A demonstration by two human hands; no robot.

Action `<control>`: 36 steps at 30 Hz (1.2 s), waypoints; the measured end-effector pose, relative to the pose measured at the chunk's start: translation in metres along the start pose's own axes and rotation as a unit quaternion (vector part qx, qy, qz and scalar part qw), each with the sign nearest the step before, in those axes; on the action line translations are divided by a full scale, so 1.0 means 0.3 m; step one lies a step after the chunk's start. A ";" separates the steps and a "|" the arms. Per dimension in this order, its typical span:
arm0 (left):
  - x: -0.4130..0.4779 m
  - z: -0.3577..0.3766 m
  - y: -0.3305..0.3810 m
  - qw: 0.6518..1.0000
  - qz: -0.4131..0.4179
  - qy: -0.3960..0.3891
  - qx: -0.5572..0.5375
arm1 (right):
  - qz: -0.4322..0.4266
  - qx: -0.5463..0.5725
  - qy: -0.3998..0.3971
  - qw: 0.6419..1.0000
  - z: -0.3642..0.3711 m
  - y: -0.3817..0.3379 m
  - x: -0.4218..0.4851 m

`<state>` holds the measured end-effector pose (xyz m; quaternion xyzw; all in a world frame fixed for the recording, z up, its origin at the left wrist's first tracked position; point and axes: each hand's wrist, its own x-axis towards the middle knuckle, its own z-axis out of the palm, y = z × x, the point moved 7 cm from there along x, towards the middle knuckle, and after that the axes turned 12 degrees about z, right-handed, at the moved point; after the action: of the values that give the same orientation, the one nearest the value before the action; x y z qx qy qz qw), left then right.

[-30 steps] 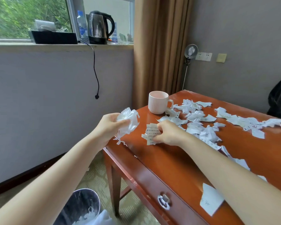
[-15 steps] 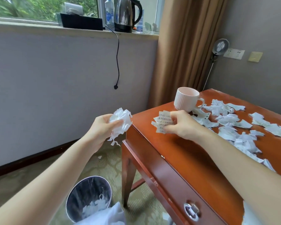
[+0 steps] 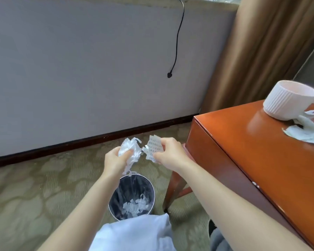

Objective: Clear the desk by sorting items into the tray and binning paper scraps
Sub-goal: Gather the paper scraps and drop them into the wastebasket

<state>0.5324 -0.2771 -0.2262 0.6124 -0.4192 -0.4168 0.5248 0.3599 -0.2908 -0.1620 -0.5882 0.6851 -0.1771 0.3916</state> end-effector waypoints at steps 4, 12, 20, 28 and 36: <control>0.024 -0.074 -0.222 0.996 -0.078 0.040 0.004 | 0.079 0.028 -0.053 0.995 0.197 0.132 0.105; 0.029 -0.102 -0.622 0.975 -0.211 0.070 0.022 | 0.177 0.040 -0.117 0.976 0.512 0.374 0.273; 0.088 -0.048 -0.830 0.965 -0.247 0.033 0.083 | 0.283 0.039 -0.130 0.949 0.703 0.670 0.359; 0.111 -0.014 -0.970 0.950 -0.261 -0.012 0.171 | 0.329 0.061 -0.150 0.930 0.828 0.734 0.420; 0.105 -0.033 -1.004 0.941 -0.276 -0.027 0.193 | 0.340 0.079 -0.184 0.919 0.851 0.746 0.389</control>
<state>0.5742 -0.2746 -0.5262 0.7821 -0.3207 -0.4726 0.2493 0.4007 -0.2905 -0.5186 -0.3090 0.7436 0.0243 0.5925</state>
